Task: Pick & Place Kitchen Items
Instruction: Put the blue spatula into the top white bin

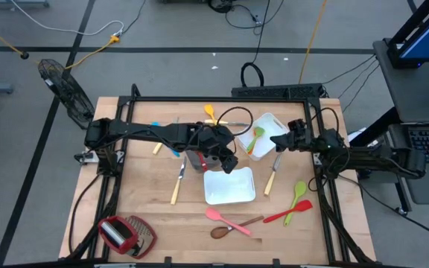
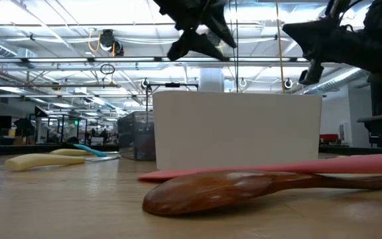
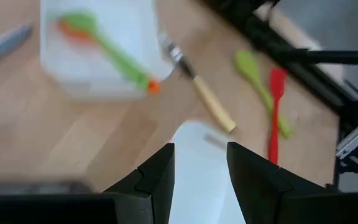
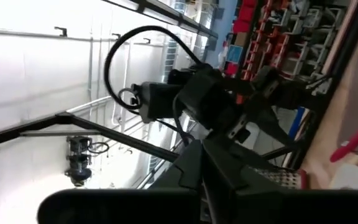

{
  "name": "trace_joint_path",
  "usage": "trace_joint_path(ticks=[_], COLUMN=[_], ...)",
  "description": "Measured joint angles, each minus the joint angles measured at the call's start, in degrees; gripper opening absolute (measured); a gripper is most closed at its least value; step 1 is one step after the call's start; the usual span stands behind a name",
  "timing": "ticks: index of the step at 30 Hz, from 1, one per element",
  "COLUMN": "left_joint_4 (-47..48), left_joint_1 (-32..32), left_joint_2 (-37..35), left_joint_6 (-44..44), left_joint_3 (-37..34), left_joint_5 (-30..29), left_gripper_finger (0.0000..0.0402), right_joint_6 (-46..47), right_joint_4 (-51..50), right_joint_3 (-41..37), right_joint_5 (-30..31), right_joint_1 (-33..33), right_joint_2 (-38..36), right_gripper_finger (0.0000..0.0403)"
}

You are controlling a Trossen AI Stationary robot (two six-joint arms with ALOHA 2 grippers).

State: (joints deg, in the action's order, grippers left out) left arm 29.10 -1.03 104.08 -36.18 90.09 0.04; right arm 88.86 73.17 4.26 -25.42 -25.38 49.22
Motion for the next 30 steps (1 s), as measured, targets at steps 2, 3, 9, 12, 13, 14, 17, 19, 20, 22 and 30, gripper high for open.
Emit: trace_joint_path(ticks=[2,3,9,12,13,14,17,19,20,22,30], left_joint_4=[4.3,5.6,16.3,20.1,22.1,24.3,30.9,35.1,36.9,40.5,44.3], left_joint_1=[-0.3,-0.5,-1.2,-2.0,-2.4,-2.7,-3.9,-4.5,-4.7,-5.3,-7.0], left_joint_2=[-0.9,-1.7,-8.4,-11.0,-11.8,-12.5,-13.7,-14.0,-14.1,-14.1,-14.1], left_joint_6=[-2.7,-4.2,-13.6,-18.9,-20.7,-22.5,-28.2,-31.9,-33.5,-36.3,-40.3], left_joint_3=[-0.1,-0.1,0.0,0.0,0.0,0.0,0.0,0.0,0.0,0.0,0.0], left_joint_5=[-0.6,-1.7,-12.0,-15.4,-16.1,-16.7,-17.3,-17.2,-17.2,-16.8,-13.8], left_gripper_finger=[0.0152,0.0152,0.0152,0.0152,0.0152,0.0152,0.0152,0.0152,0.0152,0.0152,0.0152], right_joint_6=[-0.1,-0.3,-2.9,-4.9,-5.9,-7.0,-10.3,-14.2,-16.9,-22.3,-37.5], right_joint_4=[0.4,0.8,2.7,4.1,4.7,4.8,4.5,4.4,4.3,4.1,-4.4], right_joint_3=[-1.2,-1.7,-2.2,-2.2,-2.3,-2.3,-2.3,-2.3,-2.3,-2.3,-1.3], right_joint_5=[0.2,0.2,-0.2,-0.6,-1.6,-2.8,-6.6,-8.0,-8.4,-9.4,-12.5], right_joint_1=[0.0,0.0,0.0,-0.1,-0.1,-0.1,-0.1,-0.1,-0.1,-0.1,-0.1], right_joint_2=[-0.6,-1.0,-2.7,-3.6,-3.8,-4.0,-4.8,-4.9,-4.9,-5.0,-5.0], right_gripper_finger=[0.0004,0.0002,0.0001,0.0001,0.0001,0.0001,0.0001,0.0001,0.0001,0.0001,0.0000])
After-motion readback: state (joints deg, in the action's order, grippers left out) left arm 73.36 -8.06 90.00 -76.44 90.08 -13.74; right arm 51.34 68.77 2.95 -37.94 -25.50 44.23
